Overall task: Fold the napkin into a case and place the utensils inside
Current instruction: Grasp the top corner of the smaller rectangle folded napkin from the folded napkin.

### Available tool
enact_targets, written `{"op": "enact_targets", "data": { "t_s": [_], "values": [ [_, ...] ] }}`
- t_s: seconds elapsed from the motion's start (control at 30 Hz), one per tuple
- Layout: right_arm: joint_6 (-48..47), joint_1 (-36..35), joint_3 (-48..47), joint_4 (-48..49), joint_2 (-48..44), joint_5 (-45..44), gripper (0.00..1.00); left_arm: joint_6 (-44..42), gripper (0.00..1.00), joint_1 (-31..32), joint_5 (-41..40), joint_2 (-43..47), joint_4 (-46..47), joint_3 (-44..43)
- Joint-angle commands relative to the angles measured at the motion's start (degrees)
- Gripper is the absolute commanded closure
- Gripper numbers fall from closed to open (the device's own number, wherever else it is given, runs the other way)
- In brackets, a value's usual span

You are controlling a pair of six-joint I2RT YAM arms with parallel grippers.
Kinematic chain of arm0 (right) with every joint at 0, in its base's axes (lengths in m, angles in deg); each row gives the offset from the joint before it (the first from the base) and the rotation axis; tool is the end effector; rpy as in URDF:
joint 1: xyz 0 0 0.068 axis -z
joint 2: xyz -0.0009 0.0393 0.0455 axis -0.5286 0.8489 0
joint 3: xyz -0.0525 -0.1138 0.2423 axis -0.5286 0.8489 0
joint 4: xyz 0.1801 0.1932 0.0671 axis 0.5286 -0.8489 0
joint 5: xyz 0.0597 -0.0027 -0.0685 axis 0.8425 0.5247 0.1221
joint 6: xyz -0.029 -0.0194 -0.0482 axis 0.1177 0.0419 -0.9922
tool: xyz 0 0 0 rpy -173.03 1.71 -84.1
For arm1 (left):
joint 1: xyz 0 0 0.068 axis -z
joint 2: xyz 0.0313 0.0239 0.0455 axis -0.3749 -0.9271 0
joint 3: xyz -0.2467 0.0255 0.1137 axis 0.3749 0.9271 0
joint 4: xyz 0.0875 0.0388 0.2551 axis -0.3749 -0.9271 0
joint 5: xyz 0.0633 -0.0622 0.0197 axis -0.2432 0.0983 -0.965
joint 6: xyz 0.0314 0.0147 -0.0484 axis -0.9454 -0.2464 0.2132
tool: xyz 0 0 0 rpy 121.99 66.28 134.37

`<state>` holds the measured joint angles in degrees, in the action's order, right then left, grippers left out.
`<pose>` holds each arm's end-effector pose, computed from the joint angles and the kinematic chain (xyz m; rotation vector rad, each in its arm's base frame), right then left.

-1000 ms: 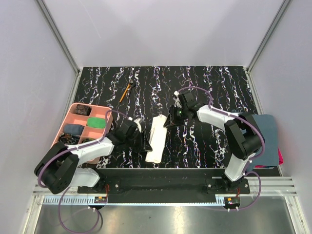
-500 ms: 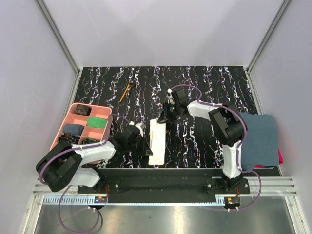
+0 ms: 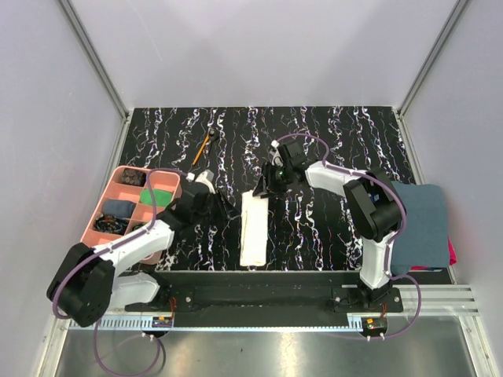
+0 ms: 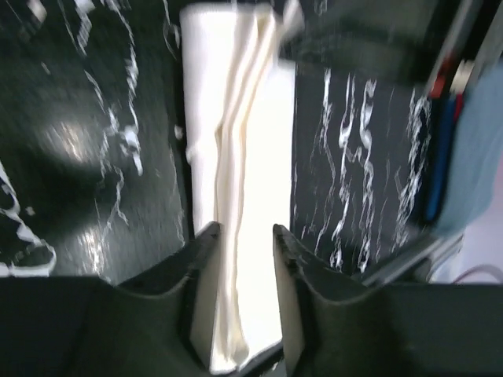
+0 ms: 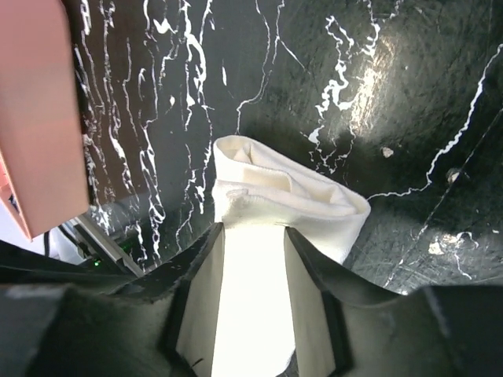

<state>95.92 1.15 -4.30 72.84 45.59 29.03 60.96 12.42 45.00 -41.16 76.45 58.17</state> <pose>0.3557 0.2351 0.1519 -0.1976 2.6257 1.0258 0.2009 -0.1465 0.1767 -0.2212 2.4002 -0.9305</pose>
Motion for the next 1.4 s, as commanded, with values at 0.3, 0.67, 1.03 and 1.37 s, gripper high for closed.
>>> {"op": "enact_targets", "data": {
  "t_s": [0.3, 0.67, 1.03, 1.37],
  "values": [
    [0.49, -4.74, -7.46, -6.9, 0.71, -10.36, 0.46, 0.23, 0.8, -1.92, -2.66, -10.49, 10.05, -3.73],
    [0.32, -8.96, -16.42, -16.65, 5.19, -22.92, 0.51, 1.37, 0.91, -1.83, -2.4, -11.55, 12.33, -2.5],
    [-0.65, -11.25, -22.06, -22.19, 9.94, -27.24, 0.57, 1.28, 0.92, -1.92, -3.89, -11.72, 10.31, -2.59],
    [-2.59, -12.04, -23.21, -22.9, 9.33, -29.62, 0.85, 0.15, 0.89, -2.18, -5.21, -9.53, 8.2, -3.81]
  ]
}}
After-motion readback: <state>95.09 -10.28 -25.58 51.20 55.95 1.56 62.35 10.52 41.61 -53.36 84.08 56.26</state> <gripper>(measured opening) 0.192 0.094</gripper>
